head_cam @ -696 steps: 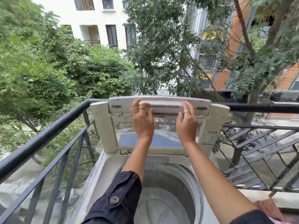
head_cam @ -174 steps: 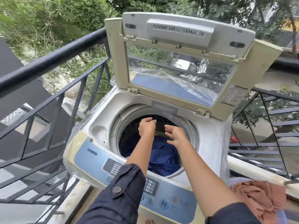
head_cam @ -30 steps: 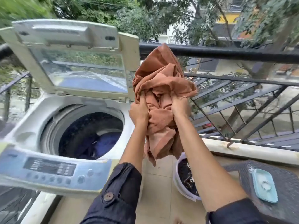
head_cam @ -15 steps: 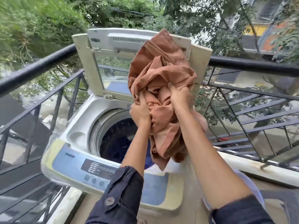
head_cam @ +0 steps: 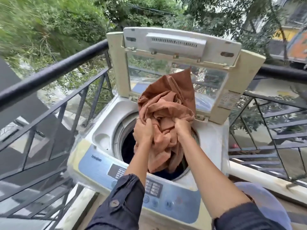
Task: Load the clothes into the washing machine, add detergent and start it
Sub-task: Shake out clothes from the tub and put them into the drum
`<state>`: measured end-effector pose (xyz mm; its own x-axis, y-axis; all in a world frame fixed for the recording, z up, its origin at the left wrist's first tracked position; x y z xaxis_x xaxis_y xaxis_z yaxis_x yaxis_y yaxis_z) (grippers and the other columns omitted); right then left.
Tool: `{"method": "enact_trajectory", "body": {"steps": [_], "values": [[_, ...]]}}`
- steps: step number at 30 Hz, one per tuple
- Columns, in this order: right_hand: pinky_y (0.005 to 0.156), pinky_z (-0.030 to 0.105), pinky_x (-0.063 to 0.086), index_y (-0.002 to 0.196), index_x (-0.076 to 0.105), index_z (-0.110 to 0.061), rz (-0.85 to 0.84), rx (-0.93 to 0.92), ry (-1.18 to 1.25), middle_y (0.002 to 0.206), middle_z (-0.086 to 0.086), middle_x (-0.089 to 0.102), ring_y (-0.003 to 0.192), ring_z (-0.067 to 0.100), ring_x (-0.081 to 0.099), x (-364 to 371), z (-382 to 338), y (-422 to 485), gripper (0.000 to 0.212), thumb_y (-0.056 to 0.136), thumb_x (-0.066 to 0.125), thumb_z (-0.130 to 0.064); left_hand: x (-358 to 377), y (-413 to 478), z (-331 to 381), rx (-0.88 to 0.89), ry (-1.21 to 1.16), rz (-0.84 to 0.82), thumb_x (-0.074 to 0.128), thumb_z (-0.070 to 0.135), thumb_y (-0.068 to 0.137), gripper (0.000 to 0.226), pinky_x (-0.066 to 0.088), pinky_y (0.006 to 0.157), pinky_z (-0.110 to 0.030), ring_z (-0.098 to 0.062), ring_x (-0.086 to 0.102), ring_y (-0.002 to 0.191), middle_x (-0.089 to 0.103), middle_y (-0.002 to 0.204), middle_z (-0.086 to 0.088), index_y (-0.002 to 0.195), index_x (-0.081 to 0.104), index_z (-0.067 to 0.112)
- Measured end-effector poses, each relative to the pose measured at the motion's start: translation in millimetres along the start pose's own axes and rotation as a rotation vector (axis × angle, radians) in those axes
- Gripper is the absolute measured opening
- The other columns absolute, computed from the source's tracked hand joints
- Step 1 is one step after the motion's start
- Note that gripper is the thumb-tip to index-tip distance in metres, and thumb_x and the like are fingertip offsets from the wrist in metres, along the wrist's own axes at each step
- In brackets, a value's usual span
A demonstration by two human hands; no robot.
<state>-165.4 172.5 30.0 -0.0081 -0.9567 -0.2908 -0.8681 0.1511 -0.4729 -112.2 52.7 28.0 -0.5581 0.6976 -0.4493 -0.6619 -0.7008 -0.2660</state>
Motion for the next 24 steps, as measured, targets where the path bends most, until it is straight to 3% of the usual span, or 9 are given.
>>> {"method": "enact_trajectory", "body": {"steps": [3,5,8,12,18,21,24], "values": [[0.078,0.041,0.055,0.101,0.056,-0.010,-0.077,0.107,0.067,0.099,0.012,0.059,0.086,0.030,0.064,13,27,8,0.017,0.090,0.043,-0.015,8,7,-14,-0.016,-0.038,-0.118,0.048,0.022,0.086,0.038,0.040,0.090,-0.035,-0.037,0.054,0.114,0.061,0.121,-0.014,0.124,0.053,0.017],[0.069,0.038,0.057,0.099,0.059,-0.014,-0.071,0.099,0.064,0.104,0.015,0.059,0.088,0.033,0.066,20,37,12,0.023,0.088,0.038,-0.010,13,10,-20,-0.045,-0.039,-0.173,0.049,0.023,0.085,0.034,0.041,0.087,-0.031,-0.034,0.056,0.111,0.063,0.118,-0.011,0.118,0.059,0.021],[0.066,0.037,0.054,0.066,0.054,-0.015,-0.068,0.086,0.037,0.086,0.015,0.060,0.077,0.029,0.063,20,34,11,0.027,0.088,0.040,-0.007,21,13,-31,-0.113,-0.068,-0.172,0.048,0.023,0.085,0.031,0.043,0.097,-0.034,-0.028,0.058,0.111,0.065,0.119,-0.005,0.112,0.064,0.027],[0.081,0.040,0.054,0.086,0.062,-0.010,-0.071,0.102,0.026,0.089,0.012,0.061,0.076,0.027,0.063,12,40,15,0.021,0.091,0.041,-0.010,31,8,-34,-0.139,-0.114,-0.101,0.046,0.021,0.088,0.028,0.041,0.096,-0.031,-0.026,0.056,0.113,0.065,0.118,-0.004,0.109,0.066,0.024],[0.056,0.022,0.032,0.108,0.065,-0.004,-0.147,0.142,0.101,0.080,0.008,0.057,0.057,0.017,0.050,-12,51,17,0.024,0.092,0.047,-0.008,53,0,-23,-0.106,-0.162,-0.086,0.046,0.018,0.088,0.027,0.042,0.095,-0.033,-0.026,0.059,0.109,0.068,0.112,-0.004,0.103,0.068,0.021],[0.051,0.021,0.030,0.092,0.060,-0.010,-0.144,0.095,0.160,0.067,0.001,0.051,0.054,0.013,0.046,-27,49,18,0.011,0.091,0.049,-0.008,73,-9,-15,-0.082,-0.215,-0.117,0.046,0.022,0.083,0.025,0.047,0.096,-0.036,-0.024,0.065,0.102,0.073,0.101,0.000,0.094,0.068,0.025],[0.056,0.023,0.039,0.070,0.057,-0.017,-0.106,0.041,0.177,0.069,0.002,0.057,0.057,0.013,0.053,-51,49,24,0.020,0.089,0.053,-0.011,99,-23,-9,-0.040,-0.257,-0.164,0.043,0.029,0.078,0.025,0.050,0.093,-0.037,-0.022,0.069,0.094,0.075,0.090,0.004,0.087,0.066,0.027]]}}
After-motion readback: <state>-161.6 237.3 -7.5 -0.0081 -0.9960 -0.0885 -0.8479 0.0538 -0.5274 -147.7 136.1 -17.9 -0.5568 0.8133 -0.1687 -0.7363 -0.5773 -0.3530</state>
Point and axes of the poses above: each hand's wrist, its own y-axis towards the middle knuckle, its own x-axis out of the palm, z = x × y, the point moved 2 cm from there along y, towards the middle knuckle
